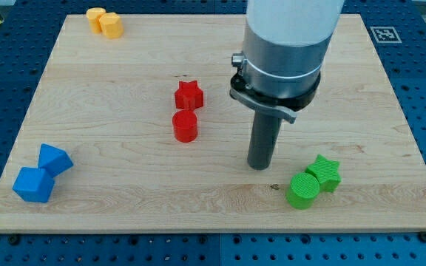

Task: Place the red star at the top right corner

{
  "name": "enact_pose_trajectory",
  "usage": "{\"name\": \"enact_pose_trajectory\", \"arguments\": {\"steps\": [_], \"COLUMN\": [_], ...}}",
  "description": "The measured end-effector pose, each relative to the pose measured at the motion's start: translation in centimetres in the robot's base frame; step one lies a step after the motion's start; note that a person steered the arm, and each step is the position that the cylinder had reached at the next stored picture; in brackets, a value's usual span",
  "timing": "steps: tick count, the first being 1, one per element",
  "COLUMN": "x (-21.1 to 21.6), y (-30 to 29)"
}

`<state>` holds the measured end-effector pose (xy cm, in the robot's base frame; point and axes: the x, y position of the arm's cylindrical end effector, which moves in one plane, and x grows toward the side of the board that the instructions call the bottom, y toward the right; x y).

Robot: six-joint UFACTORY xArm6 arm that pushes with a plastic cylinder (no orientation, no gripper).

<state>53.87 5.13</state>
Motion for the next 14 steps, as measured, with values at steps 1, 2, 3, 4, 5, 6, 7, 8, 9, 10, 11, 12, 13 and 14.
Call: {"name": "enact_pose_trajectory", "arguments": {"steps": [1,2,3,4,5,6,7,8,9,10,11,12,13,14], "x": [0.1,0.1,0.0,-0.3,-0.4,-3.1,-5.7,-7.0,-7.3,-9.9,-12.3,-13.5,-15.3,-15.3], "y": [-2.5,-5.1,-6.7,-6.9,-7.3,-8.7,-8.3,-8.3,-9.6,-11.3,-11.3,-10.8,-8.6,-6.7]}}
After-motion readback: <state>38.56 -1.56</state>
